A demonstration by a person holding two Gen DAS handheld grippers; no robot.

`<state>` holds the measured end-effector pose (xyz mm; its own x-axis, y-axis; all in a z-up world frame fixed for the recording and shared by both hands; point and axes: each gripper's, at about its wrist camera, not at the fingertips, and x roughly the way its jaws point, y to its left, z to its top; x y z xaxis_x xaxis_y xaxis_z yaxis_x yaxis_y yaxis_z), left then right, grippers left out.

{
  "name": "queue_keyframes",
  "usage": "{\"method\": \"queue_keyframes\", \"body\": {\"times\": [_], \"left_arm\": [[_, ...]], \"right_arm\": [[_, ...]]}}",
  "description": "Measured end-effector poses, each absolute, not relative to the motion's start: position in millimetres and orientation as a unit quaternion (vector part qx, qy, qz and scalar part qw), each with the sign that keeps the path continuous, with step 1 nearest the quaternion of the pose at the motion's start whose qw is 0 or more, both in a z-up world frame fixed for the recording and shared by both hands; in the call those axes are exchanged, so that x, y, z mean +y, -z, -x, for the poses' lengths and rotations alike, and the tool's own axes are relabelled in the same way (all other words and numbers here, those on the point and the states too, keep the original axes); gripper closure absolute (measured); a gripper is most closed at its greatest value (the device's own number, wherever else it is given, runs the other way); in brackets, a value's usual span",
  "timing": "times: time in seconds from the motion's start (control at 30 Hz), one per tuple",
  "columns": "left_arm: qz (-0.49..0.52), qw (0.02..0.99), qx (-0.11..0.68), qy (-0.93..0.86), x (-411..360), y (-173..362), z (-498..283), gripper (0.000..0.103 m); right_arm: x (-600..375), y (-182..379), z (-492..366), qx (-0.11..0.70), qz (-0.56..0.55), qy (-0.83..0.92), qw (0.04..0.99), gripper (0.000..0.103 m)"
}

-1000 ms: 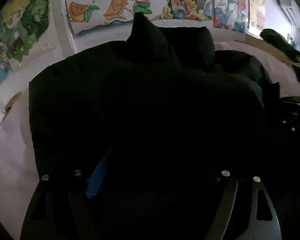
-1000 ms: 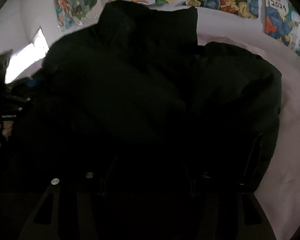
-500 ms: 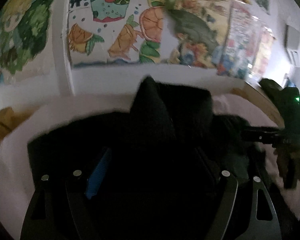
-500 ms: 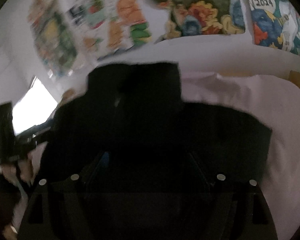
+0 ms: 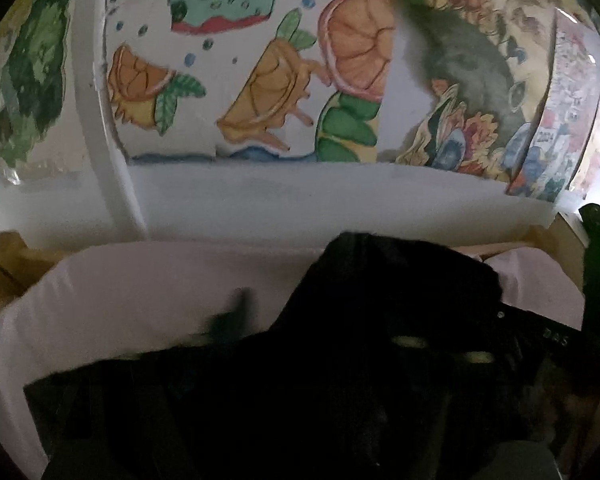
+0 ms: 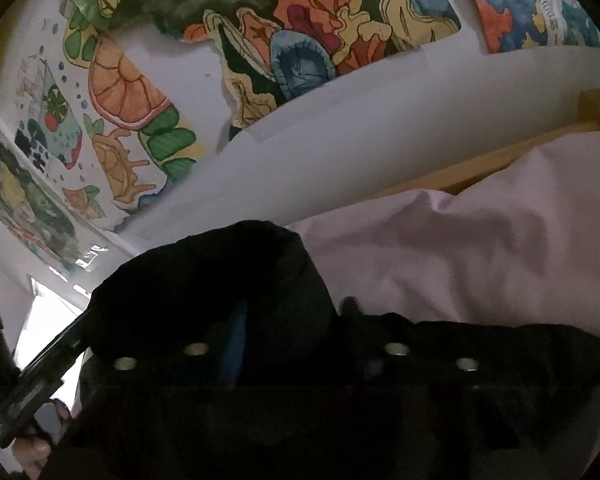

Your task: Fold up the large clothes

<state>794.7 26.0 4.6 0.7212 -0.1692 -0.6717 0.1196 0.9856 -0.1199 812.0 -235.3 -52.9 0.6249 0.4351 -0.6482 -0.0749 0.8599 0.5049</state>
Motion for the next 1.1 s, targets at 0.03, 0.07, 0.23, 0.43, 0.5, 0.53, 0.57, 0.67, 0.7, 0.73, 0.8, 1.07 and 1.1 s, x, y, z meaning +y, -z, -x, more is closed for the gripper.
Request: {"method": "queue_keyframes", "body": {"times": [0.03,0.07,0.23,0.43,0.5,0.53,0.57,0.67,0.7,0.73,0.8,1.07,1.1], "left_arm": [[0.049,0.927,0.363,0.08,31.2,-4.8,-793.2,0.09],[0.067,0.93,0.351,0.082,36.0,-7.1,-787.2,0.091],[0.097,0.94,0.313,0.089,55.1,-21.5,-751.7,0.098],[0.131,0.953,0.257,0.097,80.4,-33.8,-687.0,0.099],[0.131,0.954,0.247,0.104,79.4,-38.3,-674.5,0.099],[0.132,0.954,0.243,0.111,77.6,-39.4,-669.6,0.1],[0.132,0.954,0.241,0.117,81.0,-39.5,-657.8,0.1],[0.123,0.954,0.243,0.126,83.1,-35.6,-635.7,0.1],[0.121,0.953,0.245,0.131,85.0,-34.4,-629.0,0.1],[0.12,0.952,0.246,0.134,84.3,-31.3,-622.7,0.1],[0.117,0.951,0.251,0.137,84.6,-22.9,-607.3,0.1],[0.095,0.946,0.282,0.129,82.2,25.0,-588.6,0.1],[0.094,0.945,0.287,0.126,82.9,31.3,-591.4,0.1]], "right_arm": [[-235.4,50.9,-807.0,0.404,-0.217,-0.151,0.876,0.071],[-235.5,48.8,-803.4,0.401,-0.214,-0.155,0.877,0.074],[-241.9,25.1,-769.0,0.375,-0.175,-0.182,0.892,0.078],[-250.3,2.1,-731.1,0.35,-0.155,-0.215,0.899,0.08],[-248.0,-5.7,-714.8,0.341,-0.134,-0.225,0.903,0.082],[-247.0,-8.8,-705.8,0.337,-0.119,-0.228,0.906,0.082],[-244.3,-12.0,-694.1,0.332,-0.094,-0.232,0.91,0.083],[-237.9,-12.7,-664.6,0.325,-0.041,-0.245,0.913,0.085],[-236.5,-10.0,-654.5,0.324,-0.026,-0.248,0.912,0.086],[-235.2,-6.5,-646.3,0.324,-0.015,-0.249,0.913,0.086],[-231.8,1.5,-632.5,0.322,0.006,-0.249,0.914,0.087],[-219.4,39.2,-608.9,0.315,0.073,-0.237,0.916,0.089],[-216.5,46.1,-609.5,0.316,0.086,-0.233,0.916,0.089]]}}
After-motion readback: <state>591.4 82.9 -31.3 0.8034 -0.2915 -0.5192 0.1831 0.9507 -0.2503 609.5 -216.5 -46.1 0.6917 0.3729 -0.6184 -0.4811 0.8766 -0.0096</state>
